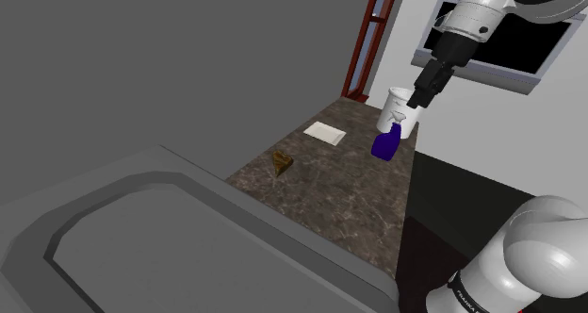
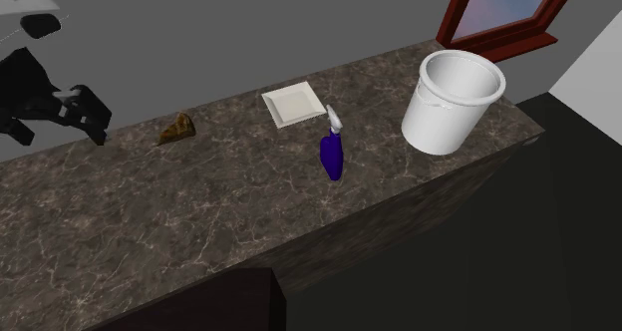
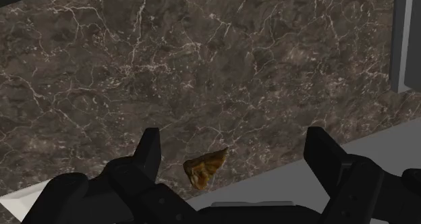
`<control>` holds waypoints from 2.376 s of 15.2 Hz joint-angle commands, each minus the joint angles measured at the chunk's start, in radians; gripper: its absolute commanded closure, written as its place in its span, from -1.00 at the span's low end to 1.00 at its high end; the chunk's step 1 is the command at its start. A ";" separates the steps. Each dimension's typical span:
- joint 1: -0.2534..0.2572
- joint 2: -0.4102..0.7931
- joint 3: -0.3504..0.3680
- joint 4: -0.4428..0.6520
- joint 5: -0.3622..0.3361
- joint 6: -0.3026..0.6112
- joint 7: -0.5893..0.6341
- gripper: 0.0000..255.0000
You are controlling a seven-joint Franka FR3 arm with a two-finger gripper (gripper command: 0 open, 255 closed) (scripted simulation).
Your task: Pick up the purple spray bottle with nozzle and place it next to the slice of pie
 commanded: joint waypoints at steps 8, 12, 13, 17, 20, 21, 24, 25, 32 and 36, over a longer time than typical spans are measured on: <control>-0.033 0.114 -0.136 0.010 -0.079 0.090 -0.167 -1.00; -0.045 0.203 -0.214 0.041 -0.108 0.142 -0.263 -1.00; -0.047 0.228 -0.233 0.052 -0.113 0.155 -0.287 -1.00; -0.052 0.336 -0.311 0.108 -0.120 0.203 -0.385 -1.00; -0.053 0.428 -0.368 0.163 -0.109 0.234 -0.462 -1.00; -0.053 0.461 -0.387 0.184 -0.102 0.243 -0.489 -1.00; -0.056 0.565 -0.442 0.254 -0.070 0.266 -0.572 -1.00; -0.058 0.602 -0.459 0.280 -0.055 0.271 -0.601 -1.00; -0.114 0.891 -0.544 0.503 0.095 0.273 -0.809 -1.00; -0.192 1.069 -0.551 0.670 0.193 0.241 -0.909 -1.00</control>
